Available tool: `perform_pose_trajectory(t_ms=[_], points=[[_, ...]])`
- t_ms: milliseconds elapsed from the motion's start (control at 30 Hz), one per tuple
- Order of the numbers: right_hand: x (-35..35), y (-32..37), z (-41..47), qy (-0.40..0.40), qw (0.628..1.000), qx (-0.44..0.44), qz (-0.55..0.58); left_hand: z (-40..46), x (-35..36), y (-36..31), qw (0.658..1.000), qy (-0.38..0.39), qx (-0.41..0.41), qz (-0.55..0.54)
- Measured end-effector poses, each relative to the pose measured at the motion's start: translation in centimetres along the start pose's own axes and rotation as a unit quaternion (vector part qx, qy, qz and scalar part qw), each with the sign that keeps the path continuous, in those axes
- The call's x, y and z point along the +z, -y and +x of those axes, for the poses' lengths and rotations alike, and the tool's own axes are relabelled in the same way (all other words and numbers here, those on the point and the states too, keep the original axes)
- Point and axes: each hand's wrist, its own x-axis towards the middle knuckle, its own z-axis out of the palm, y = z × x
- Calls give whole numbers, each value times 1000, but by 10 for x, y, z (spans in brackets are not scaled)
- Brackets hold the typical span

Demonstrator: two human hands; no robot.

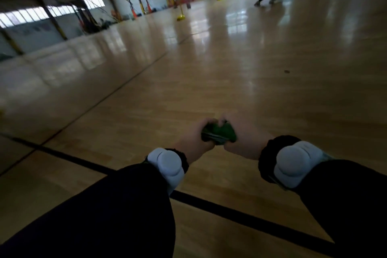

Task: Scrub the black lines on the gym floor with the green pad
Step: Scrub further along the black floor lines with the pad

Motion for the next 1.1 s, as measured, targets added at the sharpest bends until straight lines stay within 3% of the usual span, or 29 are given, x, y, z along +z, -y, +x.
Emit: perform_pose_trajectory(t_ms=[100,233,433,567,633,767,900,1100], points=[[-10,20,10,11,999,-27,-31,-5,-37,-7,993,-31,42,104],[-2,42,18,-32,993,-82,-78,-18,-65,8,996,-8,39,80],[39,83,26,-58,980,-91,-170,-32,-82,67,989,-15,-50,-138],[76,134,57,-56,969,-99,-221,-39,-120,124,911,48,-136,-385],[94,160,78,-48,968,-84,-232,-40,-141,157,889,88,-130,-429],[125,199,112,-27,972,-10,-233,-38,-170,213,911,99,-75,-393],[154,252,156,12,990,73,-120,-40,-218,271,930,111,-11,-349],[152,292,196,41,986,110,-117,-35,-259,308,956,99,40,-273]])
